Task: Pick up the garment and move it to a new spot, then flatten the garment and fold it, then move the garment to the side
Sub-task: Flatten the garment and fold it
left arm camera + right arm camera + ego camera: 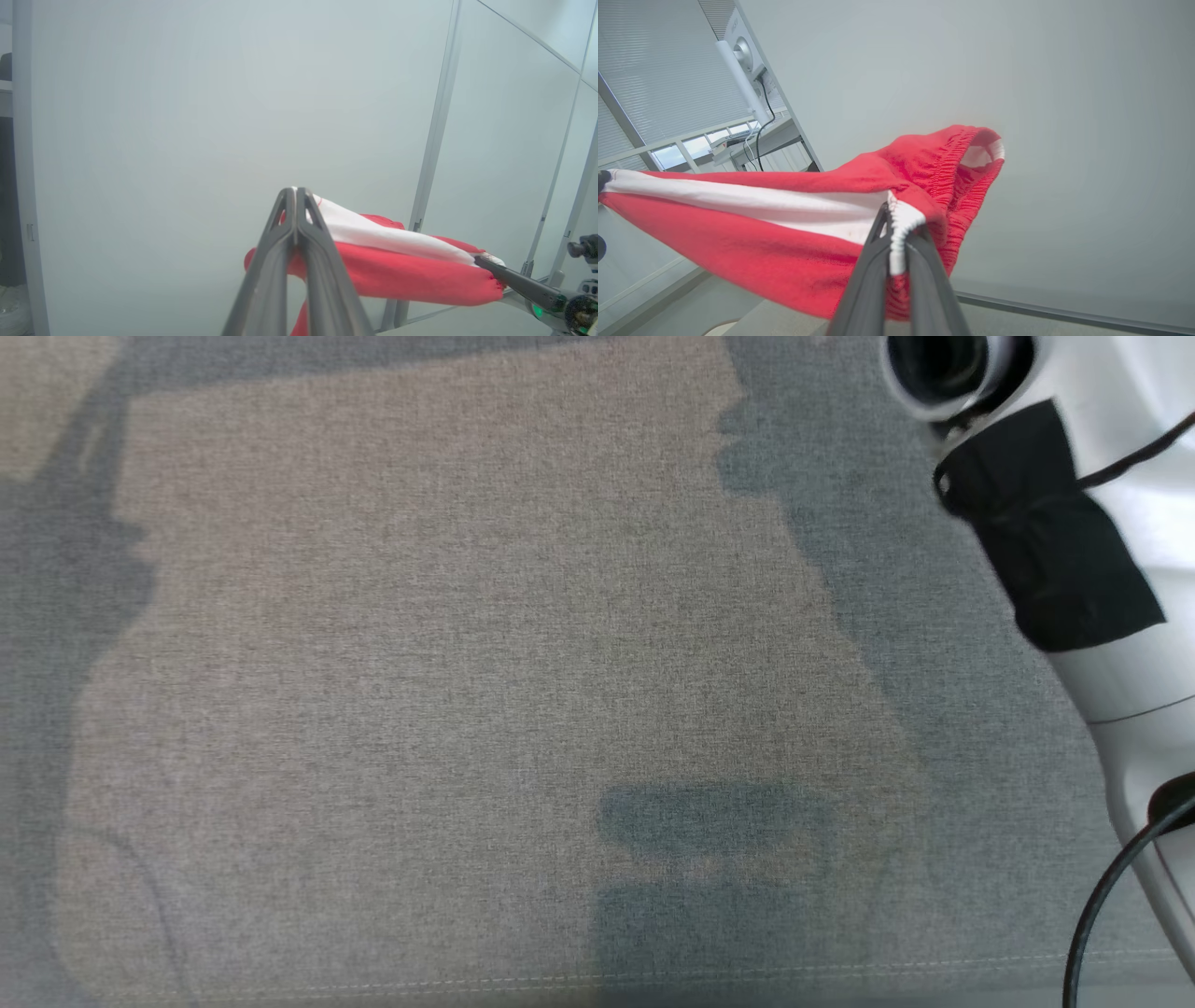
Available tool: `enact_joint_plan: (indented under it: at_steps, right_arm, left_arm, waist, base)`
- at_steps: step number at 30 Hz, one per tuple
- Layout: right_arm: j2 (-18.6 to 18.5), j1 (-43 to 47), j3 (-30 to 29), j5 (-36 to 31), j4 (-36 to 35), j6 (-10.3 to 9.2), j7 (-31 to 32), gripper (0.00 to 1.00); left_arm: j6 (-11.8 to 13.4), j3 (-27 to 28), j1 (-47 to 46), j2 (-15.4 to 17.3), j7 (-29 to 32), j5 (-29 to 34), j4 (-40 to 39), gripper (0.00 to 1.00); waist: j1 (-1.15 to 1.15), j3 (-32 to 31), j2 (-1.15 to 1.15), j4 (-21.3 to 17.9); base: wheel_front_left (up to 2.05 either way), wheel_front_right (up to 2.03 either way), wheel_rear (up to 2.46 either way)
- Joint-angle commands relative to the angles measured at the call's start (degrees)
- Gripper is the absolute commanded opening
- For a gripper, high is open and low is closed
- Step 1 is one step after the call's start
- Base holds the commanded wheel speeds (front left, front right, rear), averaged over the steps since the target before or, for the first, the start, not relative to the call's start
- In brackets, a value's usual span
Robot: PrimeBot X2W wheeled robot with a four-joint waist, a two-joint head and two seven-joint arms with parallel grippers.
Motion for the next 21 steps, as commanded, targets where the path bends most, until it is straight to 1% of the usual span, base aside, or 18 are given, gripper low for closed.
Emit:
enact_joint_plan:
  at_steps: [1,2,6,9,10,13,17,18,21]
  right_arm:
    - [0.78,2.91,2.21,2.9,2.39,-0.02,1.01,0.0]
    - [0.78,2.91,2.21,2.9,2.39,-0.02,1.01,0.0]
    - [0.78,4.06,6.03,4.83,7.67,-0.02,1.66,0.0]
    - [0.78,6.12,8.01,7.55,9.59,-0.02,2.85,0.0]
    - [0.78,7.45,9.49,8.24,10.68,-0.02,3.56,0.0]
    - [0.78,9.68,10.63,9.57,10.86,-0.02,3.66,0.0]
    - [0.78,12.22,11.03,9.65,10.96,-0.02,3.32,0.0]
    - [0.78,12.75,11.41,8.84,11.33,-0.02,3.67,0.0]
    - [0.78,15.29,11.14,8.63,10.02,-0.02,4.44,0.0]
  left_arm:
    - [0.04,0.96,3.41,3.34,-0.05,-1.59,0.07,0.0]
    - [0.04,0.96,3.41,3.34,-0.05,-1.59,0.07,0.0]
    - [0.04,-1.69,10.58,3.41,-0.07,-7.37,0.46,0.0]
    - [0.04,-3.75,15.96,3.69,-0.07,-7.97,0.72,0.0]
    - [0.04,-3.61,19.75,2.81,-0.07,-8.32,0.71,0.0]
    - [0.04,-0.87,24.79,0.68,-0.08,-9.44,-0.25,0.0]
    - [0.04,2.33,30.4,-1.37,-0.08,-7.64,-1.73,0.0]
    - [0.04,3.2,31.74,-1.98,-0.08,-7.36,-1.91,0.0]
    - [0.04,4.8,35.44,-3.41,-0.08,-5.93,-2.82,0.0]
  waist:
    - [0.0,0.74,0.0,-0.25]
    - [0.0,0.74,0.0,-0.25]
    - [0.0,3.09,0.0,-0.37]
    - [0.0,4.55,0.0,-0.54]
    - [0.0,4.98,0.0,-0.43]
    - [0.0,4.62,0.0,-0.26]
    - [0.0,2.61,0.0,-0.23]
    - [0.0,1.9,0.0,-0.24]
    - [0.0,-0.32,0.0,-0.23]
  base:
    - [0.0,0.0,0.0]
    - [0.0,0.0,0.0]
    - [0.0,0.0,0.0]
    - [0.0,0.0,0.0]
    - [0.0,0.0,0.0]
    - [0.0,0.0,0.0]
    - [0.0,0.0,0.0]
    - [0.0,0.0,0.0]
    - [0.0,0.0,0.0]
